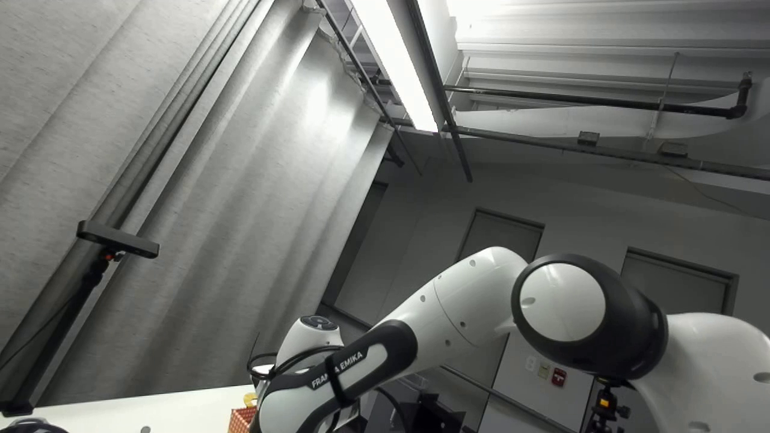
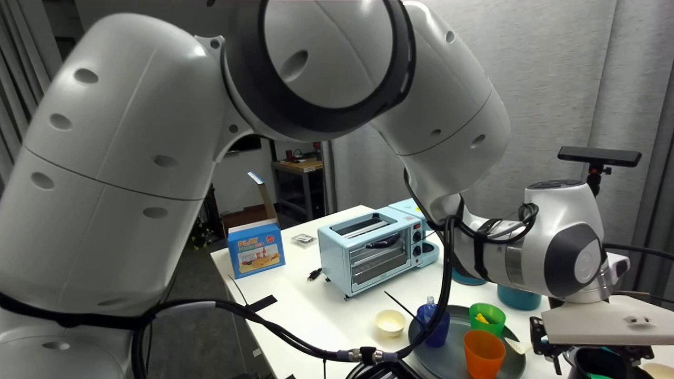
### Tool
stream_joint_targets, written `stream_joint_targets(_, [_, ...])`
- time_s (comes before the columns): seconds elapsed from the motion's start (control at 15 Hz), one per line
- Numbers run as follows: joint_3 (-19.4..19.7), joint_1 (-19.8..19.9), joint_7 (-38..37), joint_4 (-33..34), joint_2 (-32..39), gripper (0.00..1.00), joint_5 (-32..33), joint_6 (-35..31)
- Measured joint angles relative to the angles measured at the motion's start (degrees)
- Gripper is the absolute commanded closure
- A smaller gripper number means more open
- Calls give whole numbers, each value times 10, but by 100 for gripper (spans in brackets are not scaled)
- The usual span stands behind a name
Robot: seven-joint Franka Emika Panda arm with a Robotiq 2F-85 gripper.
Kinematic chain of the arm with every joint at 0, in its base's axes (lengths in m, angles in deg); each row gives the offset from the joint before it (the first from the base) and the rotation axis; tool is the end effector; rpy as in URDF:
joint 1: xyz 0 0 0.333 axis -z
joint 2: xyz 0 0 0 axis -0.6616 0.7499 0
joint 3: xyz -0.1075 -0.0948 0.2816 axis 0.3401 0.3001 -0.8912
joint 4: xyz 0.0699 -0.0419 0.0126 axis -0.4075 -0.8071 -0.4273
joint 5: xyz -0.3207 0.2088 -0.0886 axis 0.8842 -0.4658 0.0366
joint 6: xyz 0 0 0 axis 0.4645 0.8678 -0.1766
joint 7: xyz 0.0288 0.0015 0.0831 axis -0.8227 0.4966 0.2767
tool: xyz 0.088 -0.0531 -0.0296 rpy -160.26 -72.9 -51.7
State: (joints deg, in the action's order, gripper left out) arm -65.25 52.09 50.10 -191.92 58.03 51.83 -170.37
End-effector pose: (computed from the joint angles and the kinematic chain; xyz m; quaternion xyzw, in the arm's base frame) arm 0.6276 -0.1659 0.2312 0.9505 0.2766 0.0471 0.1333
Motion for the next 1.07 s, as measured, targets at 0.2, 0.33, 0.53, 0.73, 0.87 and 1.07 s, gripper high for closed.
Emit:
stream_joint_targets(0.2, [-8,-2,-34,-52,-32,0,-1,-33])
stream_joint_targets(0.33, [-13,-6,-60,-87,-54,0,-1,-62])
stream_joint_targets(0.53, [-15,-18,-98,-138,-89,0,-1,-103])
stream_joint_targets(0.73, [-14,-38,-138,-185,-123,0,0,-135])
stream_joint_targets(0.87, [-12,-54,-164,-215,-145,0,0,-153])
stream_joint_targets(1.07, [-7,-81,-199,-253,-175,0,7,-171])
